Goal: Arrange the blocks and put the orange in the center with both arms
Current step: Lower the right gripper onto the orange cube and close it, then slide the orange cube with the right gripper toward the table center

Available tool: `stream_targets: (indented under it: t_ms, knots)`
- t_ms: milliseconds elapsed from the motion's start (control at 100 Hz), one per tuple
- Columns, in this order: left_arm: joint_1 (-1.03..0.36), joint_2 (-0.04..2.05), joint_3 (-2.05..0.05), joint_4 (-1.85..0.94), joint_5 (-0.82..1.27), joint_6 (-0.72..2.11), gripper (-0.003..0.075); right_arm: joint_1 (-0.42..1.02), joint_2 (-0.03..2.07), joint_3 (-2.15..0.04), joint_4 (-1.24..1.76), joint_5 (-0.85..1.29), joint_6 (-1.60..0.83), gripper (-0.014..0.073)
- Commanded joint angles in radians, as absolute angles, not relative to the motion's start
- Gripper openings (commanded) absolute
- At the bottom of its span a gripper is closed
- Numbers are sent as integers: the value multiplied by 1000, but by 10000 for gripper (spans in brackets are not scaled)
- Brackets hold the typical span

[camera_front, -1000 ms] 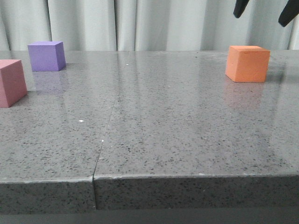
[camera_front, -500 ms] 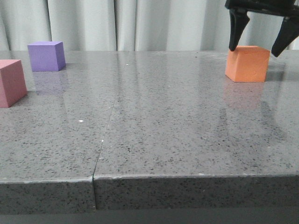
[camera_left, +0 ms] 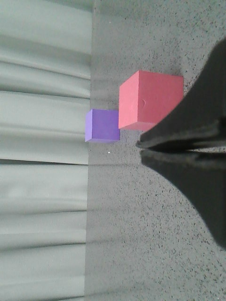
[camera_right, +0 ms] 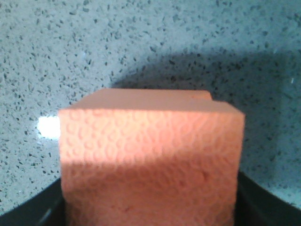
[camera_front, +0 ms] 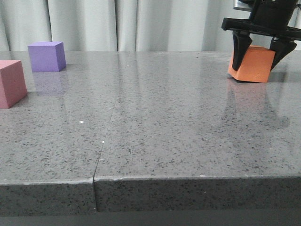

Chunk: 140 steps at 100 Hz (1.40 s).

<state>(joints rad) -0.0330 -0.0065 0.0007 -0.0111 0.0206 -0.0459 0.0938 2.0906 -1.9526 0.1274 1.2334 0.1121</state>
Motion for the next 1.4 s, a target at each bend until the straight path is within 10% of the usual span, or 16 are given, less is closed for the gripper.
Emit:
stream_targets:
  t_ms: [0,1390]
  knots:
    - [-31,-35,41,-18,-59,-50,-20,89,2034,-1985,137,1213,112,366]
    - [-31,-35,41,-18,-59,-50,-20,376,2005,-1987,156,1227,357,362]
